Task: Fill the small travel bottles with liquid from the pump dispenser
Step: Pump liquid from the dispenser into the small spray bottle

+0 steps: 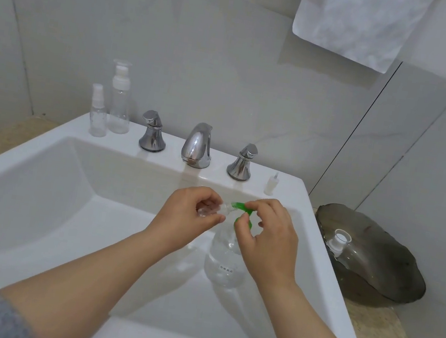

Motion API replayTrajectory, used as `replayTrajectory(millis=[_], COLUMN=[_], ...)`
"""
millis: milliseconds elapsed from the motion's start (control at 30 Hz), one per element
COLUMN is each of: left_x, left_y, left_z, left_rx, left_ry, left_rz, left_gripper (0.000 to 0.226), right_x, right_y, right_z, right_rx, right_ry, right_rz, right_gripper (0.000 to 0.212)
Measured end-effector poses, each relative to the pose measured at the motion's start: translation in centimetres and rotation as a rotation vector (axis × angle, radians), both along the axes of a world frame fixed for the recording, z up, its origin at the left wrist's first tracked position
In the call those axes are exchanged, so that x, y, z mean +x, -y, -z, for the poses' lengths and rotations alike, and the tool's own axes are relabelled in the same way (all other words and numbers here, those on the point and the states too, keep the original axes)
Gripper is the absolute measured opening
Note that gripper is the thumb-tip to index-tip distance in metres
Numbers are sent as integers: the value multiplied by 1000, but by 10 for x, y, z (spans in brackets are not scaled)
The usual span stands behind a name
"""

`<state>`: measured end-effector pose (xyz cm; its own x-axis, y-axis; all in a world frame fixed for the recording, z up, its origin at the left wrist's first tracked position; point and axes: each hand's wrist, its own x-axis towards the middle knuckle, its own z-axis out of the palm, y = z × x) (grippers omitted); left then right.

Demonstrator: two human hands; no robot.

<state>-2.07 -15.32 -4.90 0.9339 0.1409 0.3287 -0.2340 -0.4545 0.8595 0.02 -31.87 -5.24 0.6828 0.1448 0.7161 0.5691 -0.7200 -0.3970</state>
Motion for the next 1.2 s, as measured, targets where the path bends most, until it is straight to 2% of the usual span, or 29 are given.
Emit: replayTrajectory(millis=[233, 500, 833, 1033, 1200], left_x=[1, 0, -2, 0, 1], left_y=[2, 1, 0, 0, 1], left_z=[0, 2, 3, 1, 1], left_rx=[-4, 32, 40, 9, -1], left_ry=[2, -26, -36, -3, 13], left_rz=[12, 25, 22, -5, -14], left_gripper=[17, 17, 19, 18, 19], right_x=[-1, -3, -4, -1, -1], right_y=[-1, -4, -5, 0, 0], right_z=[1, 4, 4, 0, 0], right_rx=[35, 42, 21, -1, 13], right_ry=[-26, -61, -73, 23, 27], right_rz=[12, -3, 17, -1, -1], right_gripper=[9, 25, 25, 21, 21])
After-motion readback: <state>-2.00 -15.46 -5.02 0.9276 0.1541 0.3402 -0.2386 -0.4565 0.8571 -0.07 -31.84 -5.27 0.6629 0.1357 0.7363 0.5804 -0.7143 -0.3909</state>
